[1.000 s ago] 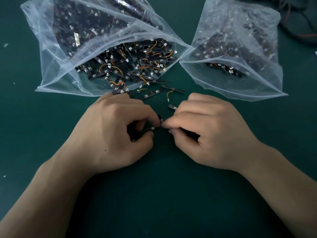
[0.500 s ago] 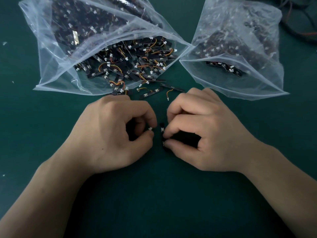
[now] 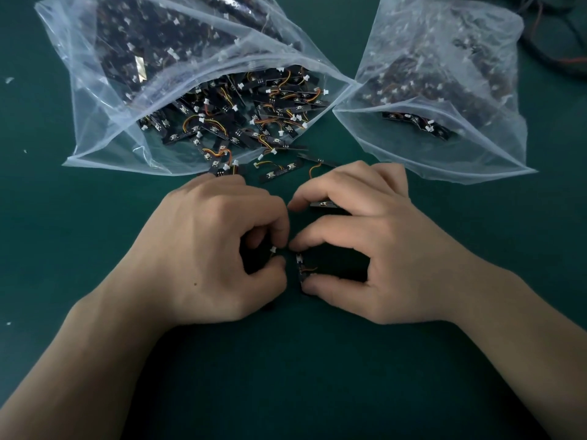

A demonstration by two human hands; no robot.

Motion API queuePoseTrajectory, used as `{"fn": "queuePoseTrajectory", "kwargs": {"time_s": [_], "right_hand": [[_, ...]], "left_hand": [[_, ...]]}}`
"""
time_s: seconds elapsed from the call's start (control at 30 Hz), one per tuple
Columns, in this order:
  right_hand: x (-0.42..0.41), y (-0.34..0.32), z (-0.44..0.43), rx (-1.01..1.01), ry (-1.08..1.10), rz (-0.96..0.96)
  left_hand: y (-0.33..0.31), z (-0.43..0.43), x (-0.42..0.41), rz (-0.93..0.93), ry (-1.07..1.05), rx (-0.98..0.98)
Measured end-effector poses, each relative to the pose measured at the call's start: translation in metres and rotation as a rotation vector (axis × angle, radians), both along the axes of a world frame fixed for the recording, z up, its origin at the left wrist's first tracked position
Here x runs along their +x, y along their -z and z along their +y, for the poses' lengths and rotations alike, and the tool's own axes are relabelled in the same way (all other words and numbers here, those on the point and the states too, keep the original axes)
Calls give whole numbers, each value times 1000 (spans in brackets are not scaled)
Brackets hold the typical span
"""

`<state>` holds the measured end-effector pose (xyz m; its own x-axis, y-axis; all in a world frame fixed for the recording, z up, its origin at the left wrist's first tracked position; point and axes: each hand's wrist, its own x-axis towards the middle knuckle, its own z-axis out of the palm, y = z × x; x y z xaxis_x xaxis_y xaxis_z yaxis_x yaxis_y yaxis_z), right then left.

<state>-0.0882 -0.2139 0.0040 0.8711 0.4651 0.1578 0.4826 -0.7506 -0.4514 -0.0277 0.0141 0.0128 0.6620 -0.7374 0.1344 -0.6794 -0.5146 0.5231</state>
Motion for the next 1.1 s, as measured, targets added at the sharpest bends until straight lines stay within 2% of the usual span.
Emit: {"fn": "queuePoseTrajectory", "kwargs": {"time_s": [0.43, 1.1], "right_hand": [[-1, -1, -1, -8, -40, 55], [0, 4, -3, 15, -75, 1]], "left_hand": [[0, 0, 1, 28, 41, 2], [0, 3, 4, 106, 71, -49]]}}
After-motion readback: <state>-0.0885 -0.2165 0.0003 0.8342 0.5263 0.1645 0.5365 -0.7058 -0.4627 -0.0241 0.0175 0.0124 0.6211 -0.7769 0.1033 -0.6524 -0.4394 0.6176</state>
